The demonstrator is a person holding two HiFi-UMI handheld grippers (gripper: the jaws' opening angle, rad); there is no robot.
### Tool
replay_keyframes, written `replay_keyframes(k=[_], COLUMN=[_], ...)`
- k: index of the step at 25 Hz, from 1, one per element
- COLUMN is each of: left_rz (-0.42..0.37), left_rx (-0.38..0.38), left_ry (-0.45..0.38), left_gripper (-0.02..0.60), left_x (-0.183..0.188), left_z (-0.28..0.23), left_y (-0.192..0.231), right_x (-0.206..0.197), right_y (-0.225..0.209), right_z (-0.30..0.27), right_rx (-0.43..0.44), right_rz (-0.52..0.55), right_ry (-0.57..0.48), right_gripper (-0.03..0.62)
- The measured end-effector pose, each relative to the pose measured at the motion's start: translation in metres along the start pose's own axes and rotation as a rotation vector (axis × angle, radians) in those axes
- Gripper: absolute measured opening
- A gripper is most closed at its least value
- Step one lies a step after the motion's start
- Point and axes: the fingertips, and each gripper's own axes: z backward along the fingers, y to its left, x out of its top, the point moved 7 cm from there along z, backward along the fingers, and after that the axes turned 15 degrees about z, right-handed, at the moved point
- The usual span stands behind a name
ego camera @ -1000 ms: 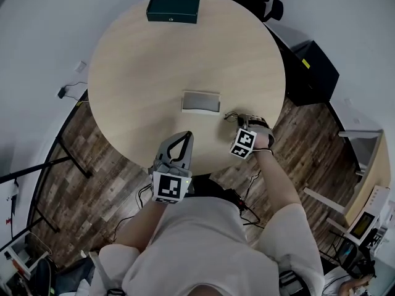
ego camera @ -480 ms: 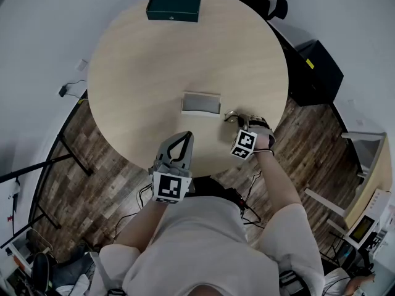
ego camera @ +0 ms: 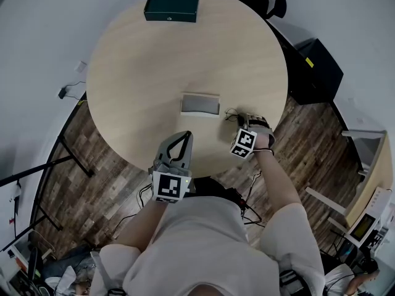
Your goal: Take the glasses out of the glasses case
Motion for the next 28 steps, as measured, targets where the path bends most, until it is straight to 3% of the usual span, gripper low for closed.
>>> replay_keyframes(k=[9, 16, 21, 28], left_rz=[-0.009, -0.045, -0.058, -0.045], left_rx=[-0.013, -0.029, -0.03, -0.02], left_ry=[-0.007, -0.02, -0.044, -0.105], left_gripper=[0.009, 0.009, 0.009, 0.009], left_x=[0.004, 0.009, 0.016, 0.035], left_z=[0.004, 0.013, 0.024, 0.044], left_y=[0.002, 0.004, 0.011, 0.017], right_x=[0.002, 0.011, 0.015, 0.027], right_y=[-0.003, -0.022, -0.04, -0.058], right_z=[0.009, 0.04, 0.081, 0.159], right_rx=[-0.042, -0.133, -0.241, -0.415], right_rz=[-0.005, -0.063, -0.195, -0.541], right_ry=[0.007, -0.014, -0.06, -0.186], right_gripper=[0.015, 0.014, 0.014, 0.012])
